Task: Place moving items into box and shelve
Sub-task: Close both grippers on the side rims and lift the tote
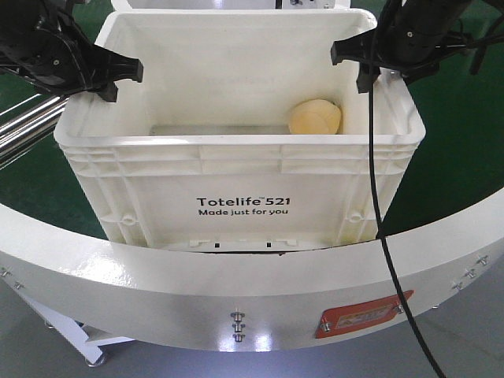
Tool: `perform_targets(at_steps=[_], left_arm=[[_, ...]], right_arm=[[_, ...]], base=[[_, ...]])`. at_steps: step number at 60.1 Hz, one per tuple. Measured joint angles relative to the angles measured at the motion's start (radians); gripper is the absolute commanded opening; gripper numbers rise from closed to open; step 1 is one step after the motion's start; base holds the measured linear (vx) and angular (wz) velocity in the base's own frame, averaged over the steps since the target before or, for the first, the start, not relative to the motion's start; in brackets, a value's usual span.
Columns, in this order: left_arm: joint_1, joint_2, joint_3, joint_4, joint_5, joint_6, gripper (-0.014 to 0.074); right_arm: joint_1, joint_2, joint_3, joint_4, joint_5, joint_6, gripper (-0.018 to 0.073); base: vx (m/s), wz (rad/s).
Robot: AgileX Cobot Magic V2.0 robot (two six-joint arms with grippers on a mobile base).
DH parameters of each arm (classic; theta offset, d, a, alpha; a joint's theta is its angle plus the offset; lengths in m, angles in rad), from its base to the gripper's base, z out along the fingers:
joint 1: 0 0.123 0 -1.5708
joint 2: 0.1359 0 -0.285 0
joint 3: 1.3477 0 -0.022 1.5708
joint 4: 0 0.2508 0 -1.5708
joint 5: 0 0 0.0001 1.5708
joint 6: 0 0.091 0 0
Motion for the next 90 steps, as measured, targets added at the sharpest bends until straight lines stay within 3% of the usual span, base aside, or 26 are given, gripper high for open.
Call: perform_targets(at_steps=[9, 20, 37, 48, 77, 90], left_arm=[[0.000, 0.000, 0.000, 0.001, 0.000, 0.001, 0.0307], [0.000, -0.002, 0.000, 0.002, -0.003, -0.005, 0.0288], [0.000, -0.006, 0.001, 0.002, -0.007, -0.012, 0.0090], [0.000, -0.013, 0.003, -0.001, -0.009, -0.011, 0.0019], [0.000, -0.150, -0.138, -0.013, 0.077, 0.030, 0.0004], [-0.003, -0.254, -0.077, -0.042, 0.065, 0.031, 0.0004]], right_arm=[[-0.001, 0.000, 0.000, 0.004, 0.000, 0.014, 0.0120], [-0.001, 0.000, 0.000, 0.004, 0.000, 0.022, 0.0078], [-0.001, 0.000, 0.000, 0.004, 0.001, 0.033, 0.0075], [-0.001, -0.005, 0.001, 0.004, 0.003, 0.032, 0.0075], [0.004, -0.190, 0.006, 0.032, 0.031, 0.014, 0.0069], [0.007, -0.284, 0.011, 0.032, 0.039, 0.013, -0.0021]], base=[[0.00, 0.00], [0.00, 0.00], [0.00, 0.00], [0.00, 0.00], [0.00, 0.00], [0.00, 0.00]])
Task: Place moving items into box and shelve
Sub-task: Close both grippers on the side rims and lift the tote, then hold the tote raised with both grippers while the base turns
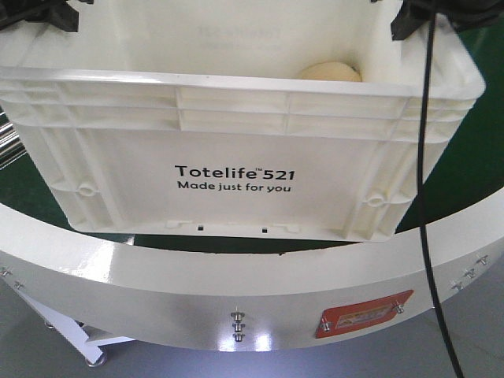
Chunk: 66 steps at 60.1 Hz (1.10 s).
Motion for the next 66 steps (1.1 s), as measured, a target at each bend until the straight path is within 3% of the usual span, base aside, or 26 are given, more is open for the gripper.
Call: perform_targets(at_steps=[17, 34, 42, 50, 57, 66], left_arm=[[-0.016, -0.220, 0.224, -0.011, -0.091, -0.024, 0.0004], [-0.090, -0.369, 0.421, 0.033, -0.108, -0.047, -0.0019], [-0.109, -0.399, 0.482, 0.059, -0.116, -0.097, -0.0017], [-0.129, -0.404, 0.490, 0.133, -0.117, -0.174, -0.0017], [-0.145, -0.405, 0.490, 0.193, -0.130, -0.227, -0.0017], [-0.148, -0.406, 0.490, 0.206, -0.139, -0.250, -0.0017]], right_arm=[[0.092, -0.210, 0.271, -0.054, -0.118, 0.046, -0.0013], [0.279, -0.370, 0.570, -0.236, -0.175, 0.321, -0.0011], [0.345, -0.391, 0.608, -0.311, -0.170, 0.421, -0.0011], [0.381, -0.391, 0.610, -0.344, -0.174, 0.478, -0.0011], [0.388, -0.391, 0.610, -0.359, -0.194, 0.510, -0.0011], [0.388, -0.391, 0.610, -0.368, -0.203, 0.525, -0.0011]], base=[[0.00, 0.00], [0.00, 0.00], [0.00, 0.00], [0.00, 0.00], [0.00, 0.00], [0.00, 0.00]])
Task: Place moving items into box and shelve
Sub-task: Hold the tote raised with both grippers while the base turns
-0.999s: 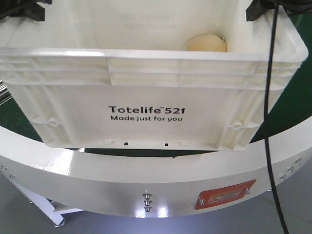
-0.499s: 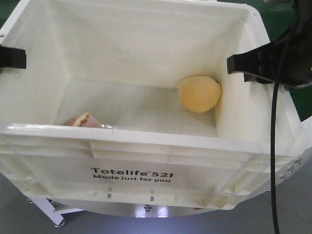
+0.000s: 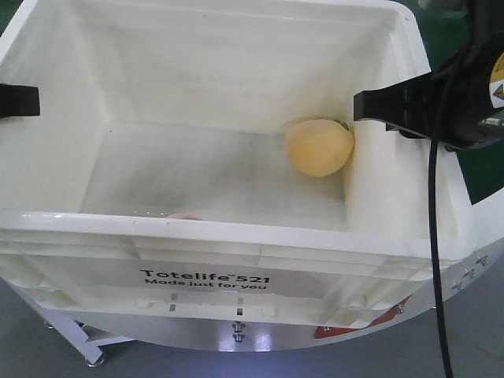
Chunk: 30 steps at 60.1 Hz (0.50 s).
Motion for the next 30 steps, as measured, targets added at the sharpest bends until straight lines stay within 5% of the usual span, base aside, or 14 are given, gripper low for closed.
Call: perform_targets(at_steps=[30], left_arm=[[-0.001, 0.000, 0.000, 0.005, 0.005, -0.015, -0.0017]], right_arm=[[0.006, 0.000, 0.000, 0.002, 0.015, 0.005, -0.0011]], base=[[0.00, 0.00]])
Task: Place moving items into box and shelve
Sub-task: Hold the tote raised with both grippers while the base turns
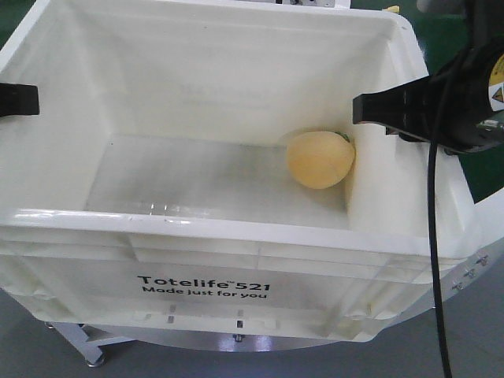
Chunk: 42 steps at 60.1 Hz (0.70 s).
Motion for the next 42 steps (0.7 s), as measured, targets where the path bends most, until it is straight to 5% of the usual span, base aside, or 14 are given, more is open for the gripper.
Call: perform_targets(at_steps=[42], left_arm=[[0.000, 0.000, 0.000, 0.001, 0.000, -0.002, -0.0017]], right_arm=[[0.000, 0.000, 0.000, 0.000, 0.000, 0.001, -0.0011]], base=[[0.00, 0.00]])
